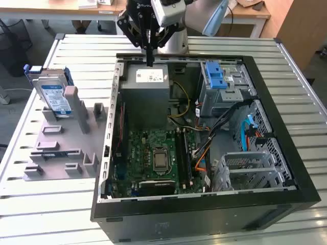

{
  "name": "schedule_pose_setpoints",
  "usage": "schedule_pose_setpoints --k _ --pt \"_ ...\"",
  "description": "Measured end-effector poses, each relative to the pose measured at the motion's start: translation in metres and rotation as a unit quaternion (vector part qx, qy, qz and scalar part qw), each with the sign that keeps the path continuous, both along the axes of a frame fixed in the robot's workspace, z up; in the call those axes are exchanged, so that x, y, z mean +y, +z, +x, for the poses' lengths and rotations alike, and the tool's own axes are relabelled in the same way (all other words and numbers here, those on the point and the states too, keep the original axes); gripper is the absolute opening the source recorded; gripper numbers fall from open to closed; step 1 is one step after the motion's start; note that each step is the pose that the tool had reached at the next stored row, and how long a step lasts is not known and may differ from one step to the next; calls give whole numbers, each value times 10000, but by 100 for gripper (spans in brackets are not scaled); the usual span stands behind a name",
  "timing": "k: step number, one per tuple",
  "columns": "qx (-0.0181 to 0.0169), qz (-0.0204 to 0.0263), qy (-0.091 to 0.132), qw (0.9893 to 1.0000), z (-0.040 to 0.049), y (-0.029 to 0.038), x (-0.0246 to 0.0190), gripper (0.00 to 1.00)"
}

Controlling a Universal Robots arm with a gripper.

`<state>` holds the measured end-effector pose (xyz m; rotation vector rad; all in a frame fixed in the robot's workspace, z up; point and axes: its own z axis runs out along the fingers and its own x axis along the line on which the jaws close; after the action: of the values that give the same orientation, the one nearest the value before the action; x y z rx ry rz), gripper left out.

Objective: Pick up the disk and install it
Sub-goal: 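Reach for the disk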

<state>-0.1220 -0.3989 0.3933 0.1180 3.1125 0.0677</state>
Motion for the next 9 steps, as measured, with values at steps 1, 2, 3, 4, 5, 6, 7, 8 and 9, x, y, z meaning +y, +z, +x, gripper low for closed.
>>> schedule_pose_setpoints --k 1,2,3,4,5,6,7,8,9 --pt "0 0 0 10000 0 0 0 11" --pt "0 0 0 10000 0 0 0 11" --pt "0 0 0 10000 -1 0 0 11" --pt "0 0 0 10000 -3 0 0 11" --pt "0 0 0 10000 -4 0 0 11" --pt "0 0 0 10000 -7 0 0 11" --pt "0 0 0 10000 -9 0 0 11" --pt "0 0 0 10000 -12 0 0 11" --pt "0 0 -1 10000 -15 0 0 11"
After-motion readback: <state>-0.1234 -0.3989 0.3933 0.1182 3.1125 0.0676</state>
